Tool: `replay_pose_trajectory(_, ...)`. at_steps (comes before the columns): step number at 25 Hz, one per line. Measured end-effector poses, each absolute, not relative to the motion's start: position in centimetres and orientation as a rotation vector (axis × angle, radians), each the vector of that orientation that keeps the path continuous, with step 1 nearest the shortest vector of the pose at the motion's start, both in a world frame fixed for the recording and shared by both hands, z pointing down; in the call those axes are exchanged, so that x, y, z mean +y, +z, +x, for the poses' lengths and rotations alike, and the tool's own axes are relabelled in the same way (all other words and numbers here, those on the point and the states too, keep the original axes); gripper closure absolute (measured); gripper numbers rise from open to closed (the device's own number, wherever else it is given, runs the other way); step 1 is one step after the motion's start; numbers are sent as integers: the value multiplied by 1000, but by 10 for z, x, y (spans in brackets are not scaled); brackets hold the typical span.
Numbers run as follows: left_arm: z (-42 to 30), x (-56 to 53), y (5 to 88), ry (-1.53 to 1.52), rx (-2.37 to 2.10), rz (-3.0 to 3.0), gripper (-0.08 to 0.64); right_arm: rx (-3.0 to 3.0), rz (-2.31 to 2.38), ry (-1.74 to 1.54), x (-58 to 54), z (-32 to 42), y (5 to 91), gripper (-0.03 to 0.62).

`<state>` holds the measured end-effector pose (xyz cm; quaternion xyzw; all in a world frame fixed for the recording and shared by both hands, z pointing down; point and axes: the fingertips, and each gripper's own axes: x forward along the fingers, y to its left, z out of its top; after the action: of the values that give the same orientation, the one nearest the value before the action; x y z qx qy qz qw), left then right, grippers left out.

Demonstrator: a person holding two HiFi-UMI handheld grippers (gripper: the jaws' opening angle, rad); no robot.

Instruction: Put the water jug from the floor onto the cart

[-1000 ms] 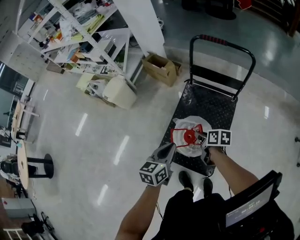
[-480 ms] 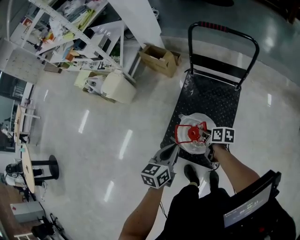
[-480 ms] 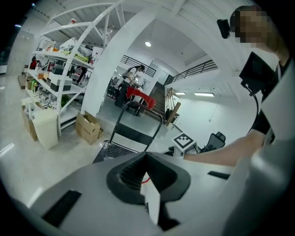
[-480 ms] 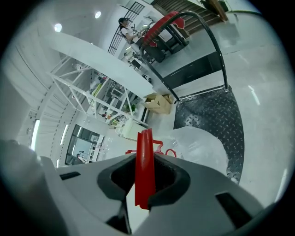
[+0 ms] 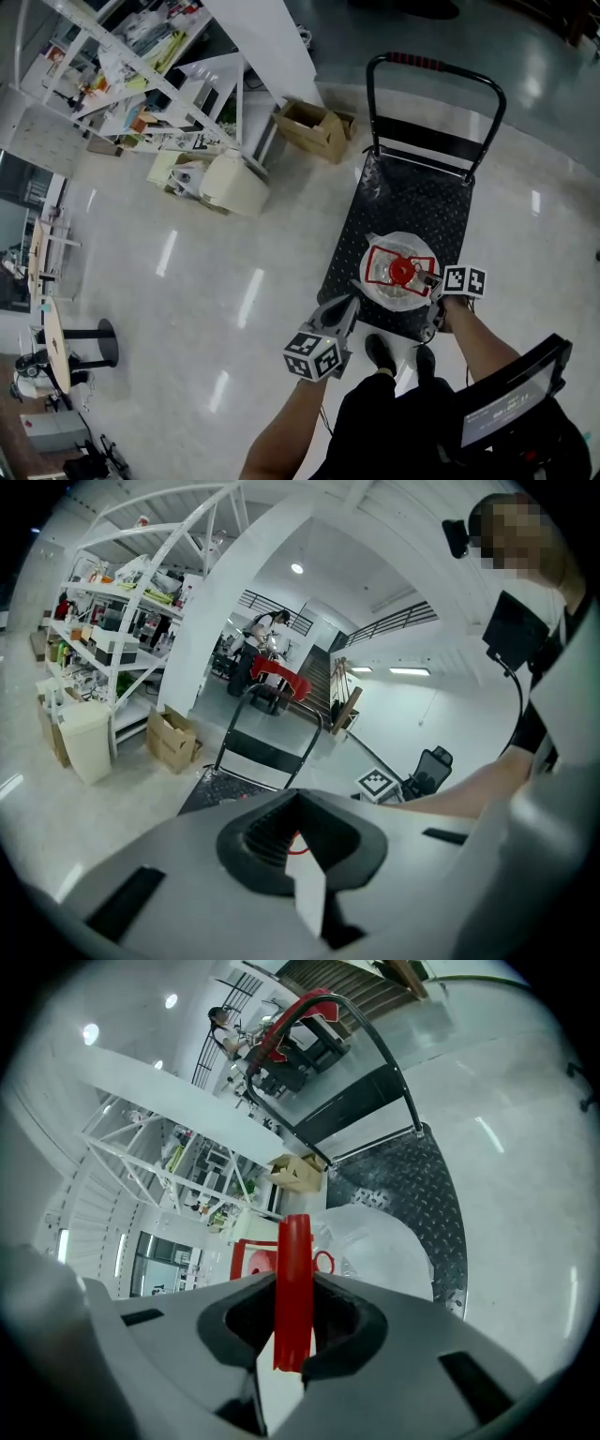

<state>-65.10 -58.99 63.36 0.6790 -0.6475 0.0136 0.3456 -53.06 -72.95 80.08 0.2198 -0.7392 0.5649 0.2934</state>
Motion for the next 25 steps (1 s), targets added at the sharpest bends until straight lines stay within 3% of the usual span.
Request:
replay_pose_trajectory(7, -633, -593, 622, 63, -1699, 1779, 560, -2025, 544, 1454, -726, -520, 808, 521)
replay_pose_trajectory(11, -627, -592, 613, 60, -1718, 1786, 560, -2062, 537, 1358, -733, -506, 795, 436)
replay_pose_trajectory(13, -622, -591, 607, 54, -1724, 1798, 560, -2101, 553, 1313, -743, -498, 778, 430)
replay_pose_trajectory(22, -591, -606, 548, -23, -1778, 1906, 560, -2523, 393, 989, -763, -493, 606, 433)
replay_pose_trajectory(25, -575, -609, 523, -54, -1804, 1942, 560, -2632, 377, 872, -760, -477, 554, 481)
